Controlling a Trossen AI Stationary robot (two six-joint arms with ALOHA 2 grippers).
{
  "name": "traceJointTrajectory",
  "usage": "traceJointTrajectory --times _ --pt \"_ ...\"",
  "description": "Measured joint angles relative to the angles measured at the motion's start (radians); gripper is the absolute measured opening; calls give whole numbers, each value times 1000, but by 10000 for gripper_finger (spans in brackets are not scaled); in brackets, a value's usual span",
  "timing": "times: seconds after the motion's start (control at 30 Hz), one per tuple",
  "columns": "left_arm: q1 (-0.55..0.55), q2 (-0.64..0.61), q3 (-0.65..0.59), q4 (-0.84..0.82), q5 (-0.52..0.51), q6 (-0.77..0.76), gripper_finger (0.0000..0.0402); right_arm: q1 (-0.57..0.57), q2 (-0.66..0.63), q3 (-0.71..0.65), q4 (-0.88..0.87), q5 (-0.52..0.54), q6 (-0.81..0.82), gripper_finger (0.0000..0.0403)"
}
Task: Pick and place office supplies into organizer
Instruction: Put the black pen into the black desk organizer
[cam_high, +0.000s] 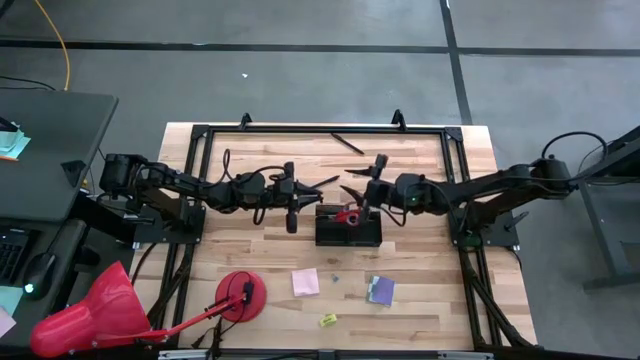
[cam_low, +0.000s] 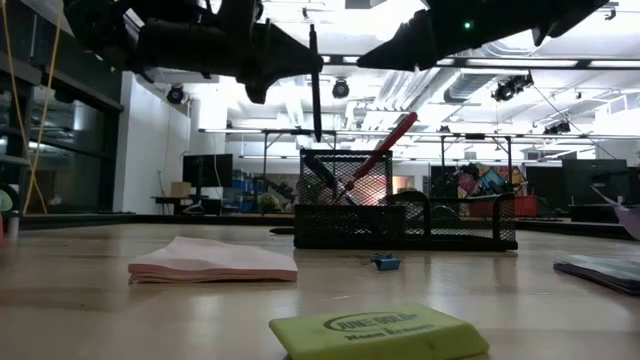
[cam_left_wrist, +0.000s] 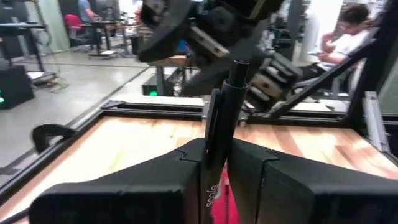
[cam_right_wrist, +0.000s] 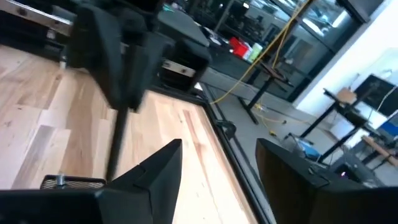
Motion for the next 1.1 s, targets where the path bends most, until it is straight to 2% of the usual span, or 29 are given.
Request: traceJointTrajectory --times 0.13,0.37,0.57,1.1 --pt "0 34 0 22 18 -19 33 -22 -1 0 -29 -31 20 183" --pt "5 147 0 161 23 -46 51 -48 0 0 -51 -120 83 170" --pt "9 180 0 154 37 -58 44 -47 0 0 -51 -129 88 165" --pt "7 197 0 139 33 -129 166 -47 0 0 -60 -120 85 162"
